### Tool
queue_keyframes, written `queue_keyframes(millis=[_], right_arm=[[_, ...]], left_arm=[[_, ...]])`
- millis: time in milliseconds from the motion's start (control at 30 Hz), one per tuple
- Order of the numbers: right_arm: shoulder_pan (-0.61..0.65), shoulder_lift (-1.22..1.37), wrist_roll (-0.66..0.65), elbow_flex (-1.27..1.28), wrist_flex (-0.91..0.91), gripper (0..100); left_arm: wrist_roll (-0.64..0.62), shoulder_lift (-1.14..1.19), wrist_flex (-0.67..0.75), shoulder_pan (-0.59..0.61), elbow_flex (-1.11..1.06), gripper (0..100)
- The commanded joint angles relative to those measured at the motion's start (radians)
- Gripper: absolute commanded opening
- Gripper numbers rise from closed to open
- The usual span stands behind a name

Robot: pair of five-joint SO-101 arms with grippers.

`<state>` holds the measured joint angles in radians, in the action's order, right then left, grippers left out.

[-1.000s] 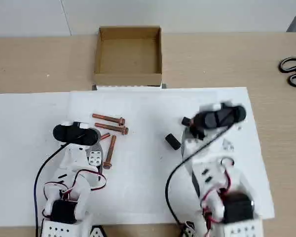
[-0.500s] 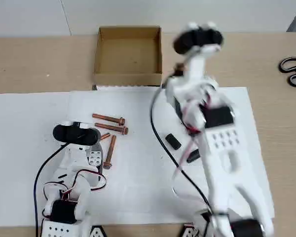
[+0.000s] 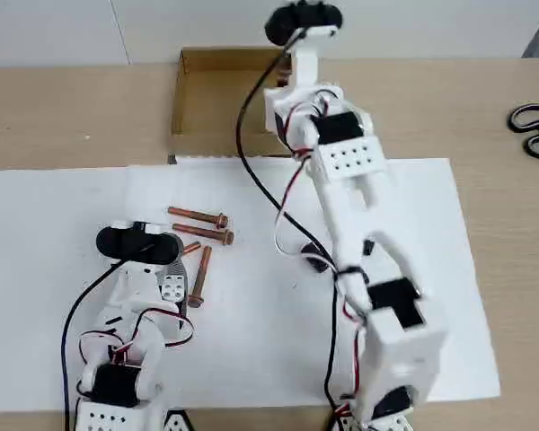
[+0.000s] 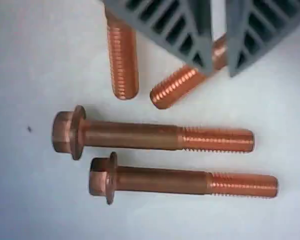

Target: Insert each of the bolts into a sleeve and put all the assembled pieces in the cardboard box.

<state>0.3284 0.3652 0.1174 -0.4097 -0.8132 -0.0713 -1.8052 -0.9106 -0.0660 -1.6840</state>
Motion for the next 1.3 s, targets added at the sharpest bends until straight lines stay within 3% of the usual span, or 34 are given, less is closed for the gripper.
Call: queue_keyframes(millis=[0, 467, 600, 767, 967, 1267], right_arm=[[0.005, 0.093, -0.035, -0.195, 0.065, 0.2], [0.002, 0.498, -0.046, -0.618, 0.093, 0.3], [0.001, 0.565, -0.164, -0.631, 0.088, 0.4], [0.001, 0.595, -0.210, -0.634, -0.004, 1.7], [-0.004, 0.595, -0.210, -0.634, -0.104, 17.7], [-0.005, 0.593, -0.210, -0.786, -0.130, 13.4]], left_arm=[[0.003, -0.011, 0.031, 0.005, 0.004, 1], [0.003, -0.011, 0.025, 0.005, 0.004, 1], [0.003, -0.011, 0.025, 0.005, 0.004, 1], [0.003, -0.011, 0.025, 0.005, 0.004, 1], [0.003, -0.011, 0.025, 0.005, 0.004, 1], [0.003, -0.011, 0.025, 0.005, 0.004, 1]])
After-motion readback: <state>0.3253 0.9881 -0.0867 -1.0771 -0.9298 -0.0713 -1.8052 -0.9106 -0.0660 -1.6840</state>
